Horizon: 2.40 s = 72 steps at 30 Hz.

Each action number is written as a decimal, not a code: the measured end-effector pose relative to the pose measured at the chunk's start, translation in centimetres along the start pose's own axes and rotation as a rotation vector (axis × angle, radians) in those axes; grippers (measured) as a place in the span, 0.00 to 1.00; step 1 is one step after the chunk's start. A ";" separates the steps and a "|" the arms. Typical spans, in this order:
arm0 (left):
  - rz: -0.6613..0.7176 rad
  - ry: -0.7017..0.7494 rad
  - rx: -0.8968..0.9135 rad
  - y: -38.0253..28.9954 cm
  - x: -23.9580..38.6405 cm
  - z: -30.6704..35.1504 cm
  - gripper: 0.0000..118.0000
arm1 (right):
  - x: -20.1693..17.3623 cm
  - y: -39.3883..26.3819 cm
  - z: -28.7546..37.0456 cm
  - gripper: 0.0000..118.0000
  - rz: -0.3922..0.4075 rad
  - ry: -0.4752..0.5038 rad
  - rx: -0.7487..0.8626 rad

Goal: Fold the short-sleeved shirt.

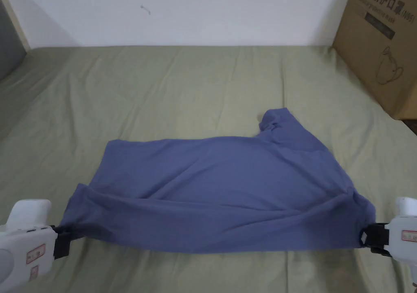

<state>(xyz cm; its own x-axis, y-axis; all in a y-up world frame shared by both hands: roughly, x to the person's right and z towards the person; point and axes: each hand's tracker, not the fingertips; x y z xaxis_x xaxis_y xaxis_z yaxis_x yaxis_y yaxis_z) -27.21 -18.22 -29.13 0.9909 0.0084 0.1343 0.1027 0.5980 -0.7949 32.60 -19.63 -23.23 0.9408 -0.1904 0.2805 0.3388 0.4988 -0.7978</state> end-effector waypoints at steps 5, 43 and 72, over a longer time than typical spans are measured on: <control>-0.101 0.034 -0.045 -3.1 -1.0 1.8 0.02 | 1.7 -2.9 3.3 0.06 0.020 -0.003 -0.020; 0.133 -0.069 -0.022 3.5 1.1 -3.0 0.00 | -2.4 8.8 -5.4 0.12 0.058 -0.016 0.087; 0.106 -0.037 -0.057 10.5 0.0 -10.6 0.15 | -3.5 16.4 -14.8 0.03 0.190 -0.023 -0.069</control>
<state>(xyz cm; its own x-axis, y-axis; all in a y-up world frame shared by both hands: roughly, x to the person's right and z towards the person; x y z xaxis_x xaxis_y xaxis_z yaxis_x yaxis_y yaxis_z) -25.17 -20.48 -43.72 0.9927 0.0990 0.0689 0.0038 0.5453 -0.8383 34.73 -23.28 -45.23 0.9880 -0.0784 0.1329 0.1542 0.4642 -0.8722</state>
